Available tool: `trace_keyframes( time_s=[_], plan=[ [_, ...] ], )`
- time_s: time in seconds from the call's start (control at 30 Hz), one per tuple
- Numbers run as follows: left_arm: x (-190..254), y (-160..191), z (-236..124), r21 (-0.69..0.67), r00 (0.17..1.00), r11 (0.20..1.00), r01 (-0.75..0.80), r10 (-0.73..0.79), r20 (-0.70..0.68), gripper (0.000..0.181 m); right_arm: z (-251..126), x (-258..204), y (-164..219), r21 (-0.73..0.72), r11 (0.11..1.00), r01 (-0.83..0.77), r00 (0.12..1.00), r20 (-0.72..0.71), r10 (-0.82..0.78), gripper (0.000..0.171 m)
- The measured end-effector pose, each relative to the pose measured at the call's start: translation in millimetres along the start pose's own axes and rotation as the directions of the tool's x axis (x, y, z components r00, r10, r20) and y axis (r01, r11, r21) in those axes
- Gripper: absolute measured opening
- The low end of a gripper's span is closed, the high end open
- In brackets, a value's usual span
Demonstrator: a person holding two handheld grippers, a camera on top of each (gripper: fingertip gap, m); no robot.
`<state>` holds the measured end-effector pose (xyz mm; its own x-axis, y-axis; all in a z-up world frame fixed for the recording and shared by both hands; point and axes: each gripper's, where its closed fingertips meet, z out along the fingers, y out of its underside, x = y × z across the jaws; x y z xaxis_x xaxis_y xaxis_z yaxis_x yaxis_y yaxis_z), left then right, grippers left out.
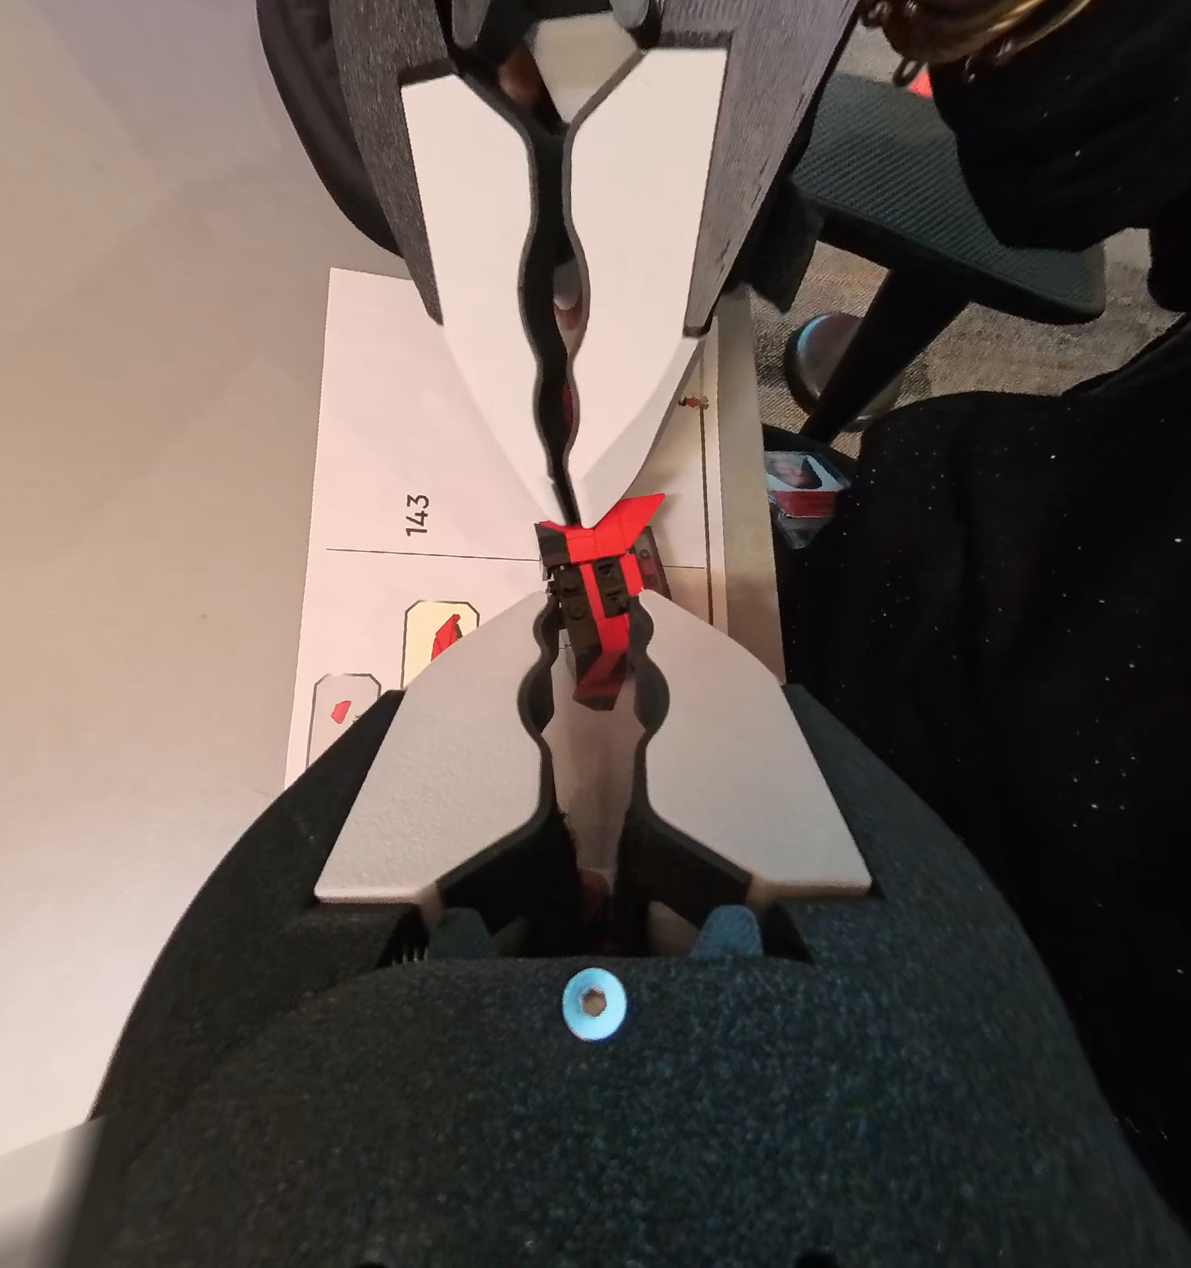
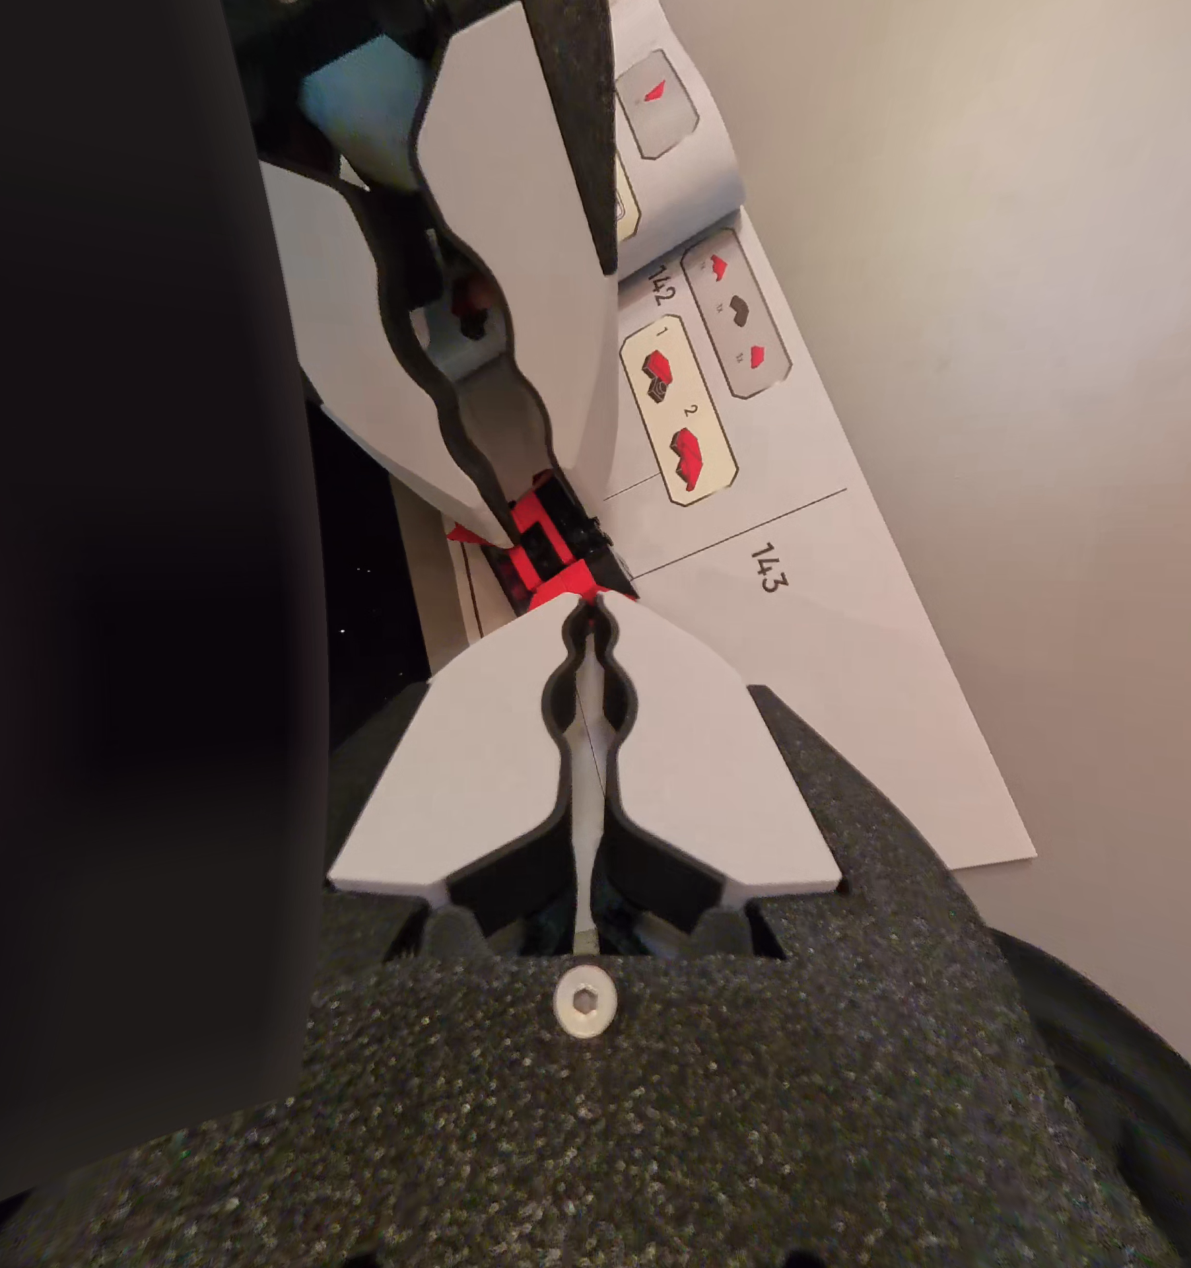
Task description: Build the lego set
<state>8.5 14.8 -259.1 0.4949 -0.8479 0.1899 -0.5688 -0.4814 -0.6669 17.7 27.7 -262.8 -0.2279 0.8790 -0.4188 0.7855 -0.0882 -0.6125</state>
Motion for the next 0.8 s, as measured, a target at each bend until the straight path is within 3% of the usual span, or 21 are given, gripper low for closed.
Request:
trace_keyframes(
  time_s=[0.23,0.47,0.8],
  plan=[
    [0,0,0,0.027,0.999,0.999,-0.037,0.038,-0.012,0.019,-1,-1,2,-0.023,1.0,-0.018,0.999,0.046,0.019,0.002],
    [-1,-1,1,0.014,0.998,0.998,-0.058,0.058,-0.01,0.019,-2,14,3,-0.046,0.999,0.01,1.0,-0.029,-0.011,0.004],
    [-2,-2,1,-0.025,0.997,0.997,-0.071,0.071,0.016,0.019,-1,8,3,-0.035,0.999,-0.009,1.0,0.028,0.01,0.002]
  ],
)
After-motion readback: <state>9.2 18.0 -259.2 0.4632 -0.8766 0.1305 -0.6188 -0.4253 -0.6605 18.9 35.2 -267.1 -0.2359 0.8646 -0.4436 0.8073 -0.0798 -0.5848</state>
